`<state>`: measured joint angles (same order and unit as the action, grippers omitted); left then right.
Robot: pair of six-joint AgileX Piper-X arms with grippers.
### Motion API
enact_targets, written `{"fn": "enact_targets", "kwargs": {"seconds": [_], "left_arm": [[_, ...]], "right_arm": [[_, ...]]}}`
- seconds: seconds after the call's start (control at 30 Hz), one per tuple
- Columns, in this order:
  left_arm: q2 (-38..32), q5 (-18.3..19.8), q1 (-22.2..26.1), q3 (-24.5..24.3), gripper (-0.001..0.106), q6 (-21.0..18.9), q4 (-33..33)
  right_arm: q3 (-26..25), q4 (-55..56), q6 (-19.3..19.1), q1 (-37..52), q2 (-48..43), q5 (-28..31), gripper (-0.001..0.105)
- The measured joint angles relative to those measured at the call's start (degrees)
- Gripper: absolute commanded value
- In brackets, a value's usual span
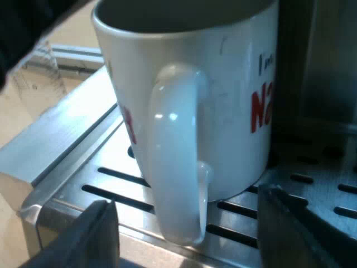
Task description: Remove mug from coffee machine
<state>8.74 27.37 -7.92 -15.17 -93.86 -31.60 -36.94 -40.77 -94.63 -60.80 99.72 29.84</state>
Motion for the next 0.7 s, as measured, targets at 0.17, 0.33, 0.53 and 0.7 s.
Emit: {"fn": "enact_targets", "kwargs": {"seconds": [0.17,0.33,0.53,0.7], "left_arm": [[0.00,0.00,0.00,0.00,0.080,0.00,0.00],[0.00,0.00,0.00,0.00,0.080,0.00,0.00],[0.00,0.00,0.00,0.00,0.080,0.00,0.04],[0.00,0.00,0.00,0.00,0.080,0.00,0.14]], "right_arm": [[-0.98,0.26,0.00,0.44,0.00,0.00,0.055],[-1.79,0.26,0.00,2.20,0.00,-1.98,0.055],[-3.52,2.53,0.00,4.45,0.00,-4.87,0.055],[-4.46,4.03,0.00,5.27,0.00,-6.29,0.055]]}}
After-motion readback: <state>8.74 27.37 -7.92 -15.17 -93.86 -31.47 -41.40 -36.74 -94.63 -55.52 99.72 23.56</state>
